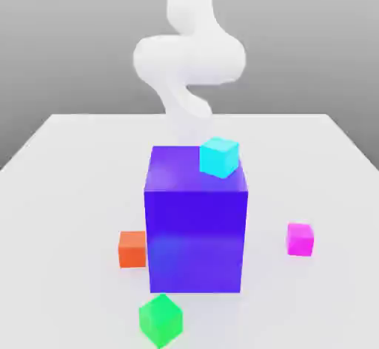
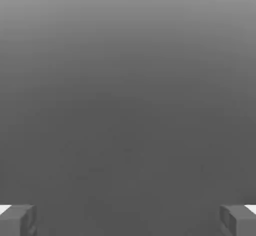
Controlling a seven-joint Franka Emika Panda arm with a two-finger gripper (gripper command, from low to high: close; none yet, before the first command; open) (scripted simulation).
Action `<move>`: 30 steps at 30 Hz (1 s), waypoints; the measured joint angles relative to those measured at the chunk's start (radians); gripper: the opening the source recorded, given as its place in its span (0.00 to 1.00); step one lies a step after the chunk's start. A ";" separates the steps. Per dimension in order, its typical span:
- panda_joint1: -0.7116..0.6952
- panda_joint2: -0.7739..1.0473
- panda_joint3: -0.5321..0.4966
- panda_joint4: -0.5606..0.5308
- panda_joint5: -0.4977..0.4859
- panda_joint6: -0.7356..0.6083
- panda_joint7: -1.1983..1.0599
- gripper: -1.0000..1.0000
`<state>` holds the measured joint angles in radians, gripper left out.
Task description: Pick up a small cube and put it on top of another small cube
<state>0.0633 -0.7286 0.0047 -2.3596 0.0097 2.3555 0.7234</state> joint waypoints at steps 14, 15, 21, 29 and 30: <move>0.389 0.499 0.090 -0.384 0.053 0.372 -0.512 0.50; 0.414 0.541 0.105 -0.414 0.052 0.402 -0.550 0.50; 0.498 0.788 0.147 -0.519 -0.061 0.586 -0.622 0.50; 0.613 0.994 0.016 -0.484 -0.148 0.753 -0.561 0.00; 0.613 0.994 0.016 -0.484 -0.149 0.753 -0.560 0.00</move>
<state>0.6762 0.2653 0.0206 -2.8436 -0.1392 3.1081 0.1633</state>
